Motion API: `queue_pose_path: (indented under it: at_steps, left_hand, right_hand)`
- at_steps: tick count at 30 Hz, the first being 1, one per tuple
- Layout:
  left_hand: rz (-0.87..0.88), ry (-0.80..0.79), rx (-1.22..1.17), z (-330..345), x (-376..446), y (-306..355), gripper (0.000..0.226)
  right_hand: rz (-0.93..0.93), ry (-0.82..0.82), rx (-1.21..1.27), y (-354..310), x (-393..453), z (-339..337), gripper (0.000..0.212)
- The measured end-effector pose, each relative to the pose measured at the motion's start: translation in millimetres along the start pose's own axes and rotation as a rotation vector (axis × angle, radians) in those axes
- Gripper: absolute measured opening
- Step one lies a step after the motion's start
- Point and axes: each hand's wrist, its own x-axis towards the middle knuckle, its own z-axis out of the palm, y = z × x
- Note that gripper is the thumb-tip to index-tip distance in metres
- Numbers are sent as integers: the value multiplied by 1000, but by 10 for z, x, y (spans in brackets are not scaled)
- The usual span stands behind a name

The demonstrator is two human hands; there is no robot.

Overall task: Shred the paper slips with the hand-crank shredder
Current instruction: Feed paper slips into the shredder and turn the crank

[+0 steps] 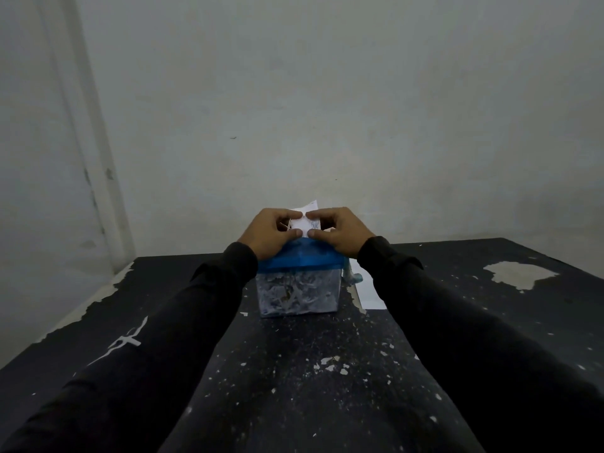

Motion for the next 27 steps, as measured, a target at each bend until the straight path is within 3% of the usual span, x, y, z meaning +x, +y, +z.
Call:
queue_pose_path:
  at_steps: [5, 10, 16, 20, 27]
  left_hand:
    - [-27, 9, -141, -61, -43, 28, 35]
    - [-48, -9, -169, -77, -18, 74, 28]
    - [-16, 40, -127, -37, -53, -18, 34]
    - [98, 60, -31, -30, -42, -81, 10]
    - [140, 60, -63, -14, -81, -87, 9]
  right_hand:
    - [112, -11, 362, 11, -3, -55, 39]
    - [117, -9, 459, 23, -10, -61, 34]
    - [36, 35, 106, 34, -16, 21, 31]
    - [-90, 104, -64, 53, 0, 71, 20]
    - [-152, 174, 12, 46, -37, 162, 15]
